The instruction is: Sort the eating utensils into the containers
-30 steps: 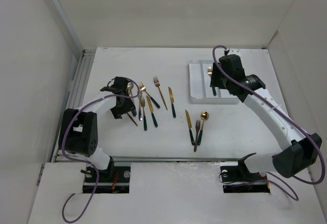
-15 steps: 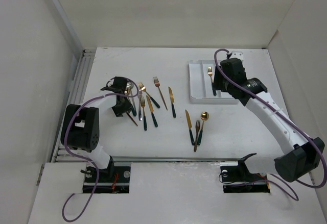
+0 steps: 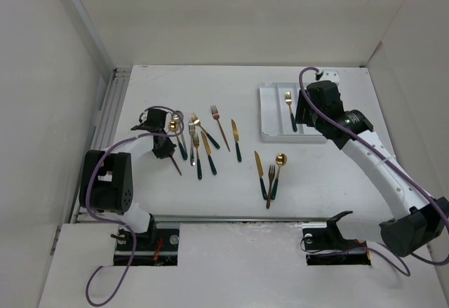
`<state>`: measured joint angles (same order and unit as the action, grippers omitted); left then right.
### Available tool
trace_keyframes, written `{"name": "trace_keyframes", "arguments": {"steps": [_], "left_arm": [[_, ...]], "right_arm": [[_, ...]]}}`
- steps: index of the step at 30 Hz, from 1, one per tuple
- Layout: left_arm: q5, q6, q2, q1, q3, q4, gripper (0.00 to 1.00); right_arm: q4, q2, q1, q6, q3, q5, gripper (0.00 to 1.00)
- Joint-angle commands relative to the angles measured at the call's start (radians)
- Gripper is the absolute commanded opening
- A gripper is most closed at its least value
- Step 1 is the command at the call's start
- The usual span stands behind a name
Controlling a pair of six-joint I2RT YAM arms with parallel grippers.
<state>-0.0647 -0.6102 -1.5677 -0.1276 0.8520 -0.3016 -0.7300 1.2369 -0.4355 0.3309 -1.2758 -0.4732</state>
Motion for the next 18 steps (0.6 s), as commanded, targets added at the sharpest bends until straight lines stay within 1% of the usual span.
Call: {"name": "trace_keyframes", "arguments": {"steps": [1,3,6,7,9,10,11,12,13,14,16,17,18], "left_arm": [[0.060,0.019,0.046,0.017,-0.004,-0.031,0.00],[0.075,0.053,0.070,0.017,0.025,-0.041,0.00],[0.111,0.108,0.106,0.017,0.084,-0.065,0.00],[0.123,0.121,0.122,0.017,0.100,-0.065,0.00],[0.138,0.148,0.144,0.017,0.157,-0.077,0.00],[0.138,0.179,0.173,0.017,0.180,-0.077,0.00],[0.161,0.194,0.188,0.017,0.224,-0.077,0.00],[0.183,0.220,0.222,0.017,0.266,-0.077,0.00],[0.183,0.221,0.222,0.017,0.266,-0.077,0.00],[0.207,0.221,0.257,0.017,0.283,-0.061,0.00],[0.242,0.231,0.288,0.017,0.317,-0.024,0.00],[0.261,0.218,0.313,0.017,0.326,-0.010,0.00],[0.297,0.189,0.325,0.017,0.335,0.004,0.00]], "right_arm": [[0.021,-0.013,-0.038,-0.019,-0.004,0.066,0.71],[0.073,-0.013,-0.068,-0.032,0.019,0.108,0.71],[0.159,-0.004,-0.147,-0.052,0.043,0.200,0.71],[0.185,-0.004,-0.169,-0.052,0.043,0.224,0.74],[0.246,0.007,-0.224,-0.052,0.055,0.304,0.76],[0.315,0.019,-0.238,-0.052,0.064,0.332,0.78],[0.349,0.019,-0.267,-0.043,0.064,0.372,0.83],[0.410,0.044,-0.293,-0.033,0.064,0.405,0.85],[0.441,0.053,-0.293,-0.033,0.064,0.406,0.85],[0.472,0.064,-0.305,-0.033,0.052,0.425,0.86],[0.539,0.082,-0.325,-0.024,0.052,0.498,0.88],[0.608,0.099,-0.341,0.000,0.043,0.519,0.88],[0.642,0.110,-0.353,0.000,0.043,0.577,0.88]]}}
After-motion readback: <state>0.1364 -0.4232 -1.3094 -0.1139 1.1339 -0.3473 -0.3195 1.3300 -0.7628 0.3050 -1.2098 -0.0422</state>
